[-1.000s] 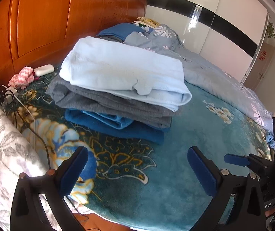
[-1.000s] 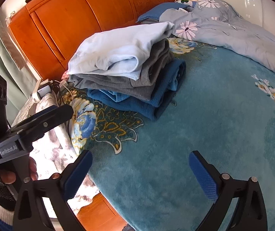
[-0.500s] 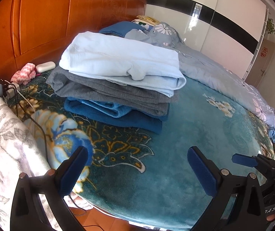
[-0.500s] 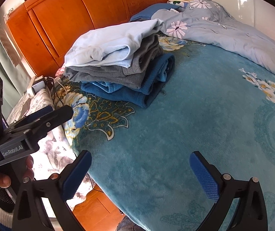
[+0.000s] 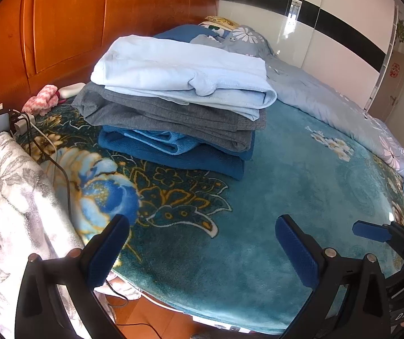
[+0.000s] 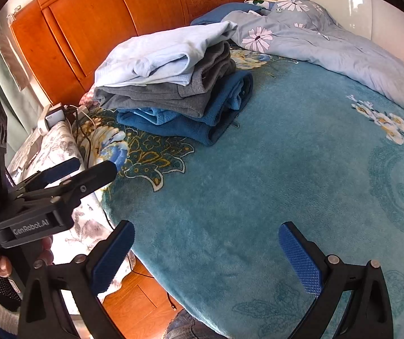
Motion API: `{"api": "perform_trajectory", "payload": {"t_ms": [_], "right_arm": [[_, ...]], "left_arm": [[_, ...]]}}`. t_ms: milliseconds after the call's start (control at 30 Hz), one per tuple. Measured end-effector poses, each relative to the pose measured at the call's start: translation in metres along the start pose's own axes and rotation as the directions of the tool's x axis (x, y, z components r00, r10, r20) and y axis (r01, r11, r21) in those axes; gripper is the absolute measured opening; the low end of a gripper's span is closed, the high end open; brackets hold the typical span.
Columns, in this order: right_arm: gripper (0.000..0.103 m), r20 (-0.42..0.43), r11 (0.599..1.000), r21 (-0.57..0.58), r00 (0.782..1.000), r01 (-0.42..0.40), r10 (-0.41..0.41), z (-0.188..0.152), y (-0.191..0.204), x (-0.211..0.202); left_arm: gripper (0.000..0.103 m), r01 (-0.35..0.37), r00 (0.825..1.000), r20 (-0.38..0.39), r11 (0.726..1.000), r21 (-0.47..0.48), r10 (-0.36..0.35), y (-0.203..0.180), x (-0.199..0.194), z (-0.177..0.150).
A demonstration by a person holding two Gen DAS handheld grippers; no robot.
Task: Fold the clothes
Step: 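Open both grippers and withdraw them from the clothes stack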
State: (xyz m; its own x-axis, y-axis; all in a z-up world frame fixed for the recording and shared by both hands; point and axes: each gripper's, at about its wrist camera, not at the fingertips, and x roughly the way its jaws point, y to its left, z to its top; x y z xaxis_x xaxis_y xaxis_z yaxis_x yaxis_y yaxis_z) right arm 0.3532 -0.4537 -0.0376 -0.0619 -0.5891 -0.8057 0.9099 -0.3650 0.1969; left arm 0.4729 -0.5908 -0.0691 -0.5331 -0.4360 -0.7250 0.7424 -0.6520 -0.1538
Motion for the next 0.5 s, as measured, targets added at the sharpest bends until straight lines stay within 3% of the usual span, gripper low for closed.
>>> {"api": "perform_trajectory", "payload": {"t_ms": [500], "right_arm": [[0.103, 0.015, 1.0, -0.023, 1.0, 0.001, 0.0, 0.011, 0.008, -0.002]], "left_arm": [[0.103, -0.015, 1.0, 0.017, 1.0, -0.001, 0.015, 0.006, -0.002, 0.008]]}}
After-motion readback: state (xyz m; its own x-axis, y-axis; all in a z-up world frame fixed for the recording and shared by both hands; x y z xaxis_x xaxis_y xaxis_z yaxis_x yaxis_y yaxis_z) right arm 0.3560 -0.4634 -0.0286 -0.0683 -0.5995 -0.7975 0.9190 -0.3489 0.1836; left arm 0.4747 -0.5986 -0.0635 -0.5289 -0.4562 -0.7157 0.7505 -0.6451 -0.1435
